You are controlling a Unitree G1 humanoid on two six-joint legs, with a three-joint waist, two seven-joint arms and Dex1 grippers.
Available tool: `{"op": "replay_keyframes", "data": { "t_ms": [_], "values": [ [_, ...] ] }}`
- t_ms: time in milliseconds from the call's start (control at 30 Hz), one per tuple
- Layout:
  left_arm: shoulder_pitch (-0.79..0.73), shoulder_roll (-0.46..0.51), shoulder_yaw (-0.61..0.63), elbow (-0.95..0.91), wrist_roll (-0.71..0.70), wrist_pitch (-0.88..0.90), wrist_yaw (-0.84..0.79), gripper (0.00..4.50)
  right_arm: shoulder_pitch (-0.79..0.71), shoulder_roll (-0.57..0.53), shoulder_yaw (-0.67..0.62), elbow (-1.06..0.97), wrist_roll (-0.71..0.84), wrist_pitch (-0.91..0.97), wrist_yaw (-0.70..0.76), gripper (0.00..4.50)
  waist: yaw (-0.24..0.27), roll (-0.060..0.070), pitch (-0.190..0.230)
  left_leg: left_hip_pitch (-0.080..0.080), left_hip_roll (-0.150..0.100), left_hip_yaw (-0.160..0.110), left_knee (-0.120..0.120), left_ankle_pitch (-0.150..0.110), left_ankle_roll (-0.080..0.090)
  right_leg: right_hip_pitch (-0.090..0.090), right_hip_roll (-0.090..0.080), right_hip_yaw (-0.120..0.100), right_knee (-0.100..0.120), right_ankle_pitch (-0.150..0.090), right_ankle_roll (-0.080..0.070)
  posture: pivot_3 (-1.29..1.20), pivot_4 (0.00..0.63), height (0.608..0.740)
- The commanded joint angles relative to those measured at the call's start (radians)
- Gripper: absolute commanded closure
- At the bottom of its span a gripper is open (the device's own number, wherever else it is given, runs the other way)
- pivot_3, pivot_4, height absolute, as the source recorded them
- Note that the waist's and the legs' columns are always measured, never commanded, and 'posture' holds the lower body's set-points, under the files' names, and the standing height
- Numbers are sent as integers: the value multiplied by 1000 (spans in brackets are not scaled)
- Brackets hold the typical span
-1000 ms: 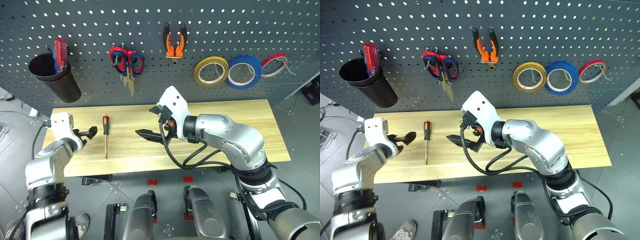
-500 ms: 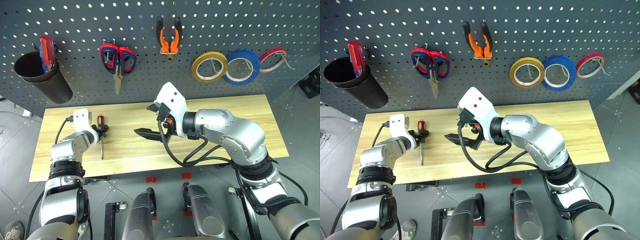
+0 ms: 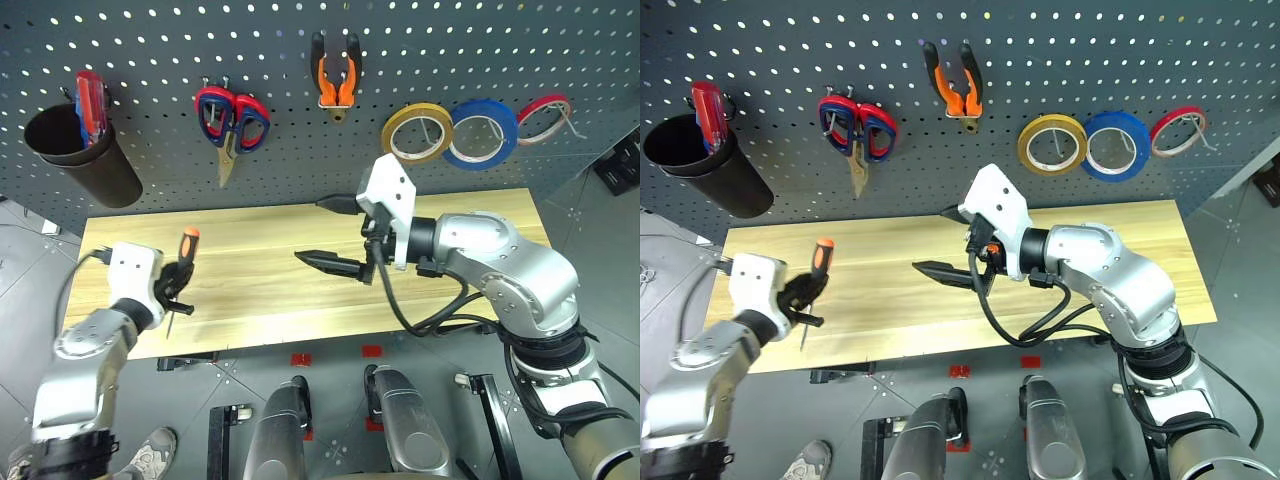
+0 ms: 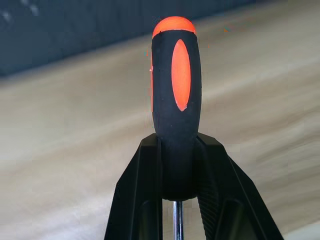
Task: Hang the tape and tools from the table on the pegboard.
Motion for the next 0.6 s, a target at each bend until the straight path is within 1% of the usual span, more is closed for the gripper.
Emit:
{"op": "replay_keyframes", "data": {
  "t_ms": [33, 167, 300, 433, 500, 600],
  "values": [
    [-11, 33, 129, -163, -44, -14, 11, 3951, -44, 0, -59, -31, 30, -51, 13, 0, 4, 0, 0, 0, 0, 0, 1, 0, 1, 0, 0, -1, 1, 0, -1, -230, 288, 740],
    [-95, 74, 202, -216, -87, 1, 24, 3951, -72, 5, -80, -3, 34, -79, 15, 0, 18, -1, -3, 0, 0, -1, 2, 1, 1, 0, 1, -2, 4, 2, -1, -214, 272, 740],
    [-286, 182, 277, -190, -228, 82, 8, 3951, -97, 23, -82, 33, 21, -130, 14, 0, 27, -4, -5, 0, 0, -1, 3, 4, -4, -2, 1, -4, 8, 2, 0, -199, 252, 740],
    [-447, 262, 273, -57, -254, 65, -6, 3951, -114, 48, -68, 71, 1, -165, -1, 0, 31, -6, -9, 0, 0, 1, 4, 5, -5, -2, 2, -5, 9, 2, 0, -200, 239, 740],
    [-545, 285, 250, 45, -237, 15, -10, 3951, -126, 66, -65, 92, -13, -185, -15, 0, 31, -8, -12, 0, 0, 0, 5, 6, -6, -2, 3, -6, 10, 2, 0, -198, 232, 740],
    [-651, 295, 181, 215, -161, -118, -26, 3951, -147, 95, -63, 122, -41, -216, -44, 0, 32, -10, -15, 0, 0, 1, 7, 6, -6, -3, 3, -6, 12, 2, 0, -212, 223, 740]
  ]
}}
